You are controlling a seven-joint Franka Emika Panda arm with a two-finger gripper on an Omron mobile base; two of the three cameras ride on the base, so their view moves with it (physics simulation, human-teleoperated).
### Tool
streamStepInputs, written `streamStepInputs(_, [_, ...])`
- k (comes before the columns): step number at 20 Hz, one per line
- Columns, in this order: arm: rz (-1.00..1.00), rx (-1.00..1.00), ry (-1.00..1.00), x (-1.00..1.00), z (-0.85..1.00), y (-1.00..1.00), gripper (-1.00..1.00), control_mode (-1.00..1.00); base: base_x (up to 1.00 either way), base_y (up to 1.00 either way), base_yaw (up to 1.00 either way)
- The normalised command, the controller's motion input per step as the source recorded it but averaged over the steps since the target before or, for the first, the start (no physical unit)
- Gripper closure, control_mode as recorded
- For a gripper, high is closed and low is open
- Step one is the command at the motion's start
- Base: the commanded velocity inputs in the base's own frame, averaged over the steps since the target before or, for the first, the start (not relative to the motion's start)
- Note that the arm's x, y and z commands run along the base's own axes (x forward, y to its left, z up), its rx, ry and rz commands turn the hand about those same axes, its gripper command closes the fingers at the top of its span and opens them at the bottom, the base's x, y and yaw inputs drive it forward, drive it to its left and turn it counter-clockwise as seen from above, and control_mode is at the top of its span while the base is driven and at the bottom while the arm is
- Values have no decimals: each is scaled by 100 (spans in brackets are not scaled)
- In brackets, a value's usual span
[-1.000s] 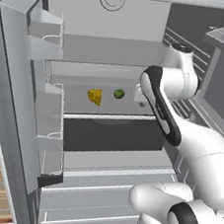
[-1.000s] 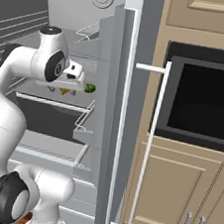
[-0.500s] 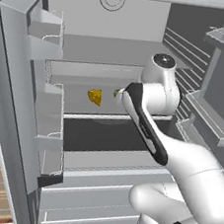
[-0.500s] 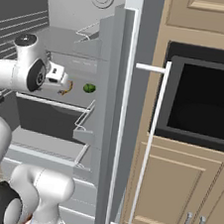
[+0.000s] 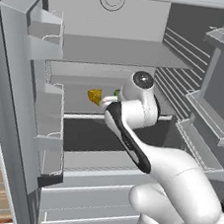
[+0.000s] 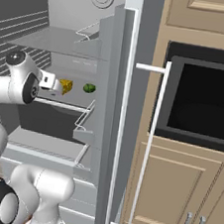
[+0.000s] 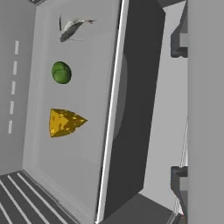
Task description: Take the cheese, fish, and avocado from the fridge and place them on the plate on the dining counter to create an appetizer plate.
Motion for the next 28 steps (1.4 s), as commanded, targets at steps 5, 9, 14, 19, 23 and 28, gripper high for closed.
streamStepInputs(5, [0, 0, 0, 58, -5, 33, -100, -100, 0, 0, 0])
streamStepInputs(9, [0, 0, 0, 52, -4, 14, -100, -100, 0, 0, 0])
streamStepInputs(14, [0, 0, 0, 47, -17, 7, -100, -100, 0, 0, 0])
streamStepInputs(19, [0, 0, 0, 50, -24, 0, -100, -100, 0, 0, 0])
streamStepInputs(23, [0, 0, 0, 45, -28, 3, -100, -100, 0, 0, 0])
streamStepInputs(28, [0, 0, 0, 45, -26, 7, -100, -100, 0, 0, 0])
